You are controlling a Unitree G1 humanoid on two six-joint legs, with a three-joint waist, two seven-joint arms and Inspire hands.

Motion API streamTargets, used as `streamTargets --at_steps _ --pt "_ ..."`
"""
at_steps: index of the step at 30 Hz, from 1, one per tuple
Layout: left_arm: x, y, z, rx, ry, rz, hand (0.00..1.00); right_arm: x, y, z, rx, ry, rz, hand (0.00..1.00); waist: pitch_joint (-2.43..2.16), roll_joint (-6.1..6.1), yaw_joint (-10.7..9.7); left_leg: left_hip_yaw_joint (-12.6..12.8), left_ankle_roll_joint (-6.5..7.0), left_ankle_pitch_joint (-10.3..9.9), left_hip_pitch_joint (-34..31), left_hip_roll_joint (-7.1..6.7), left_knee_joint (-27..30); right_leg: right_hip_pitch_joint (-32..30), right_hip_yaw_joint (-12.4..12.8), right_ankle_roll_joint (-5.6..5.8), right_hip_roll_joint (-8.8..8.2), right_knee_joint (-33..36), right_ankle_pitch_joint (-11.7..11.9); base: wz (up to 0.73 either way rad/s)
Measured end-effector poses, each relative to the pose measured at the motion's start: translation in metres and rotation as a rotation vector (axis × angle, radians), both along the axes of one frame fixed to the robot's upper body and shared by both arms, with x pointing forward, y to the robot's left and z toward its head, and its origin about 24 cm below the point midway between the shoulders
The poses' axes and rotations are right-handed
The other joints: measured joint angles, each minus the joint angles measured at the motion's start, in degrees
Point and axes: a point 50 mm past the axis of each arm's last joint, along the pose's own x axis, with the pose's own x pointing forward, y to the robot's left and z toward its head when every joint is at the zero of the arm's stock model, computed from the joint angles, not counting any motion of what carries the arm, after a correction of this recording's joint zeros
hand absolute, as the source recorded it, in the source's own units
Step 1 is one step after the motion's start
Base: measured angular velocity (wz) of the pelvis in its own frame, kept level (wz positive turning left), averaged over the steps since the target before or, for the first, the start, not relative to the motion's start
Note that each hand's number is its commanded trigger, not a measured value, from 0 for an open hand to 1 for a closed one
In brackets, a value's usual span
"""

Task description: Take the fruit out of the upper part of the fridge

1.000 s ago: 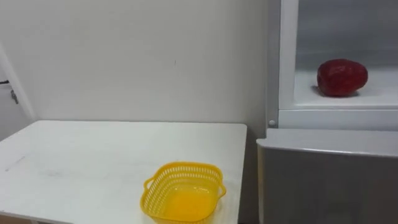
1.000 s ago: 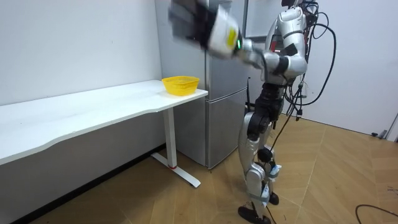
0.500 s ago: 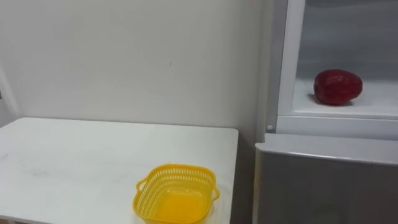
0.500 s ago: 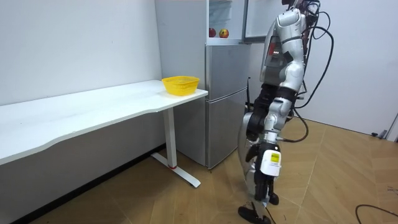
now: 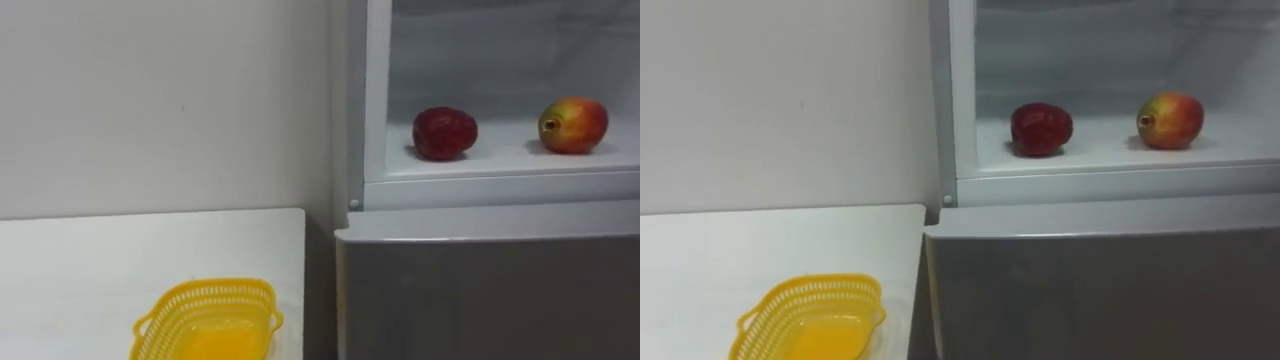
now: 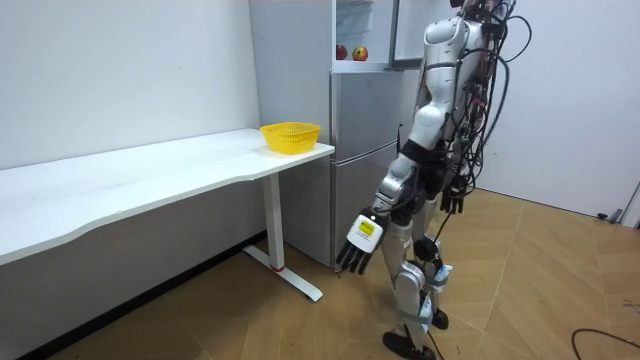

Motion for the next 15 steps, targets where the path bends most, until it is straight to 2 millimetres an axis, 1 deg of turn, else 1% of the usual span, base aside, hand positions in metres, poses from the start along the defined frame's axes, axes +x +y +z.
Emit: streamTargets --at_steps 1,3,6,8,9,11,12,14,15 --pt "0.003 0.002 0.001 0.003 -0.016 -0.01 0.0 0.001 0.003 -0.001 0.002 -0.005 -0.003 0.0 0.15 -0.35 -0.59 0.44 0.0 0.0 0.03 0.05 -0.1 -0.08 0.23 -0.02 0.08 -0.06 0.03 -0.16" --pt "0.004 0.003 0.001 0.002 -0.014 -0.034 0.0 0.005 0.003 -0.001 -0.009 -0.018 0.0 0.0 0.18 -0.42 -0.65 1.14 0.0 0.0 0.05 0.07 -0.11 -0.52 1.47 0.04 0.26 0.0 0.12 -0.25" --pt "0.005 0.001 0.001 -0.004 -0.018 -0.056 0.0 0.018 0.0 0.0 -0.052 -0.075 0.013 0.0 0.23 -0.43 -0.94 1.98 0.0 0.0 -0.11 0.09 -0.19 -1.16 2.73 0.08 0.4 0.15 0.21 -0.2" --pt "0.004 0.001 0.001 -0.001 -0.022 -0.064 0.0 0.034 -0.003 0.002 -0.097 -0.148 0.019 0.0 0.33 -0.25 -1.39 2.34 0.0 0.0 -0.37 0.08 -0.19 -1.61 2.82 0.1 0.41 0.29 0.23 -0.06" --pt "0.005 0.001 0.001 -0.001 -0.025 -0.068 0.0 0.039 -0.004 0.003 -0.107 -0.169 0.022 0.0 0.33 -0.21 -1.44 2.36 0.0 0.0 -0.44 0.07 -0.19 -1.78 2.8 0.1 0.41 0.34 0.22 0.0" --pt "0.009 -0.001 0.001 0.0 -0.041 -0.095 0.0 0.064 -0.008 0.01 -0.148 -0.302 -0.009 0.0 0.48 0.07 -2.02 2.68 0.0 0.0 -0.75 0.14 -0.19 -2.29 2.8 0.06 0.47 0.32 0.32 0.0" --pt "0.009 -0.002 0.001 -0.001 -0.046 -0.098 0.0 0.072 -0.008 0.012 -0.157 -0.345 -0.018 0.0 0.48 0.08 -2.12 2.8 0.0 0.0 -0.82 0.17 -0.19 -2.42 2.85 0.04 0.51 0.33 0.37 -0.08" --pt "0.011 -0.004 0.001 -0.004 -0.059 -0.113 0.0 0.099 -0.008 0.024 -0.18 -0.506 -0.018 0.0 0.39 0.43 -2.36 3.44 0.0 0.0 -1.28 0.35 -0.15 -3.19 3.17 -0.09 0.64 0.26 0.56 -0.11" --pt "0.012 -0.004 0.001 -0.005 -0.064 -0.117 0.0 0.106 -0.007 0.027 -0.183 -0.543 -0.014 0.0 0.37 0.48 -2.37 3.46 -0.01 0.0 -1.35 0.38 -0.15 -3.27 3.22 -0.11 0.68 0.21 0.61 -0.07"
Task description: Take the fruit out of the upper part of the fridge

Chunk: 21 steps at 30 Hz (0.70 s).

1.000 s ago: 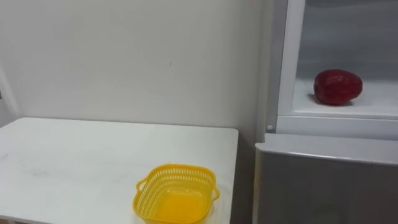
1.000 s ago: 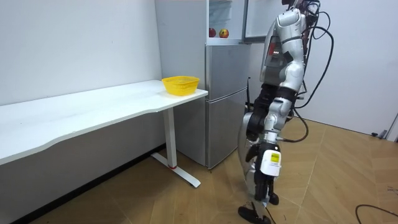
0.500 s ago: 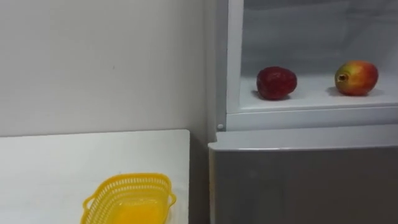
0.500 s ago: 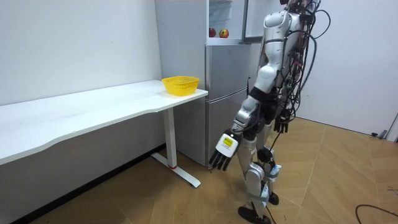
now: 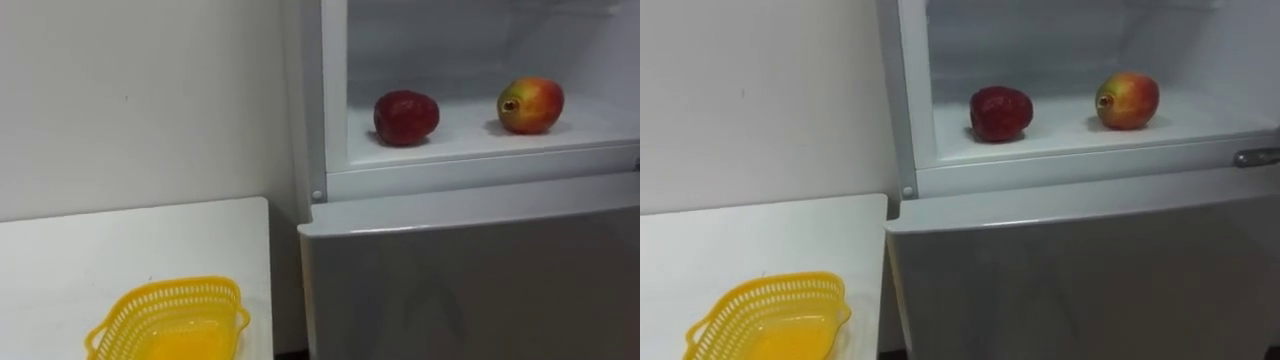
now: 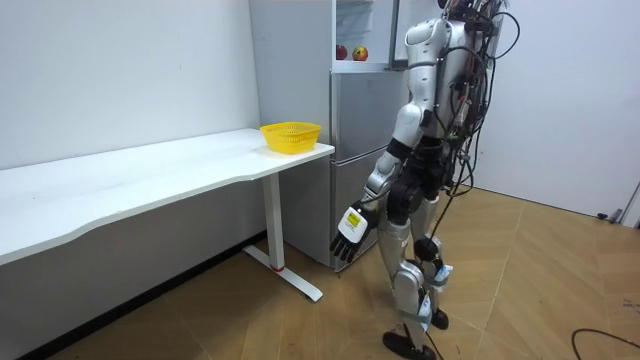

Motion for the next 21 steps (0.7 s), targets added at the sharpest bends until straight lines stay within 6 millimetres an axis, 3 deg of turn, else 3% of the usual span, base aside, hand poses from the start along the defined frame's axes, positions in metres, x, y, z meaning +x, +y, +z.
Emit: streamTargets --at_steps 2,6,8,12,17,21 --pt "-0.002 -0.002 0.0 -0.011 -0.013 -0.007 0.0 0.024 0.004 0.02 -0.016 -0.16 0.031 0.0 -0.1 0.34 0.19 0.15 0.0 0.0 -0.49 0.01 0.0 -0.78 0.22 0.0 0.03 -0.09 0.02 -0.07" --pt "-0.006 -0.001 0.001 -0.009 -0.023 -0.007 0.0 0.047 0.012 0.051 -0.044 -0.37 0.084 0.0 -0.4 0.24 -0.09 0.38 0.0 0.0 -0.27 -0.01 0.0 -0.55 0.64 0.01 0.1 0.11 0.06 -0.06" --pt "-0.011 0.0 0.001 -0.005 -0.032 -0.008 0.0 0.06 0.017 0.076 -0.053 -0.515 0.109 0.0 -0.42 0.15 -0.15 0.32 -0.01 0.01 -0.37 0.02 -0.01 -0.69 1.25 0.05 0.29 0.15 0.19 -0.07" --pt "-0.017 0.002 0.002 0.003 -0.039 -0.01 0.0 0.077 0.022 0.115 -0.085 -0.714 0.141 0.0 -0.45 -0.17 -0.73 0.4 -0.01 0.0 -0.44 0.05 0.0 -0.85 1.17 0.01 0.3 0.21 0.23 -0.01" --pt "-0.02 0.004 0.003 0.01 -0.041 -0.033 0.0 0.096 0.03 0.171 -0.152 -1.007 0.156 0.0 -0.72 0.34 -1.23 0.74 -0.01 0.0 -0.48 0.22 0.0 -0.88 1.64 -0.02 0.59 0.06 0.54 -0.01" --pt "-0.03 0.006 0.001 0.017 0.003 -0.033 0.0 0.099 0.034 0.197 -0.184 -1.143 0.153 0.0 -0.62 0.8 -1.06 0.86 -0.02 -0.01 -0.49 0.44 0.0 -0.83 1.74 -0.14 0.86 0.09 0.73 -0.01"
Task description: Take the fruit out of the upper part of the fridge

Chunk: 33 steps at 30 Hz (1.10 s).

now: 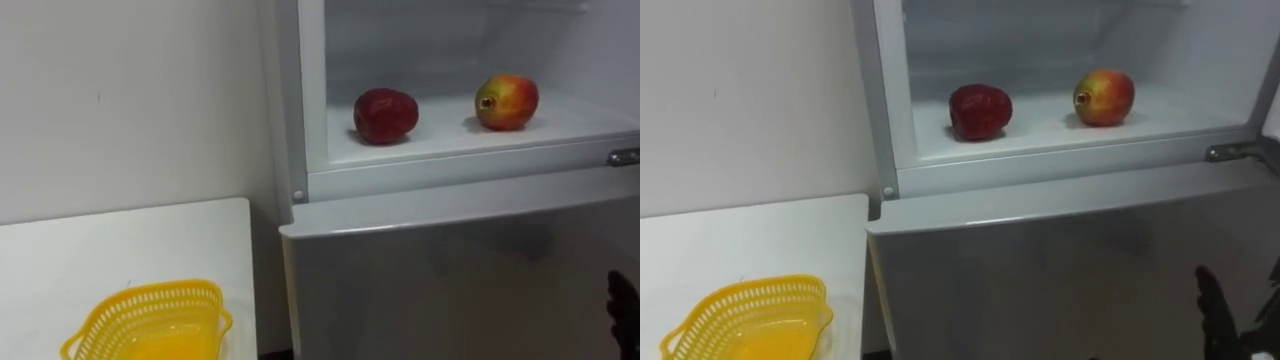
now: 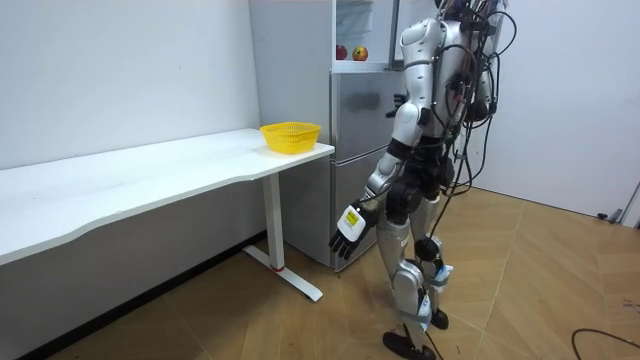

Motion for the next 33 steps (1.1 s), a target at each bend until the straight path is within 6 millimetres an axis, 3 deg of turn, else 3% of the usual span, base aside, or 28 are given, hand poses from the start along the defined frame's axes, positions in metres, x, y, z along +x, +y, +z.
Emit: streamTargets --at_steps 5,8,12,20,23,33 --pt "-0.01 -0.004 -0.003 -0.007 0.066 -0.065 0.0 0.01 0.014 0.032 -0.016 -0.18 0.044 0.0 -0.12 0.43 0.27 0.45 -0.01 0.0 -1.42 0.43 0.15 -1.63 -0.14 -0.3 0.37 0.09 0.62 0.0" --pt "-0.012 -0.005 -0.004 -0.015 0.084 -0.09 0.0 0.011 0.017 0.044 -0.087 -0.243 0.044 0.0 0.16 0.63 1.29 0.81 -0.02 0.0 -1.56 0.43 0.18 -1.99 0.35 -0.22 0.45 0.0 0.73 -0.04" --pt "-0.014 -0.008 -0.004 -0.047 0.097 -0.113 0.0 0.011 0.023 0.059 -0.122 -0.314 0.057 0.0 0.05 0.79 1.62 0.84 -0.01 0.01 -2.24 0.36 0.19 -2.76 0.47 0.0 0.42 0.04 0.96 0.0" --pt "-0.007 -0.004 -0.004 -0.038 0.109 -0.163 0.0 0.022 0.035 0.079 -0.15 -0.438 0.115 0.0 -0.23 -0.45 3.03 0.16 -0.01 0.02 -2.35 0.41 0.28 -2.22 -0.81 -0.06 0.23 -0.17 1.32 0.03" --pt "-0.006 -0.001 -0.004 -0.026 0.126 -0.183 0.0 0.024 0.035 0.081 -0.153 -0.45 0.117 0.0 0.41 -1.33 3.08 -0.56 -0.01 0.02 -1.47 0.42 0.27 -0.68 -2.04 -0.08 0.08 -0.93 1.33 0.14" --pt "-0.002 -0.003 -0.004 -0.012 0.175 -0.352 0.0 0.046 0.039 0.102 -0.139 -0.542 0.169 0.0 0.48 -2.91 4.34 -2.12 -0.04 0.04 -1.41 0.37 0.34 0.41 -3.7 -0.09 -0.1 -1.08 1.34 0.08"
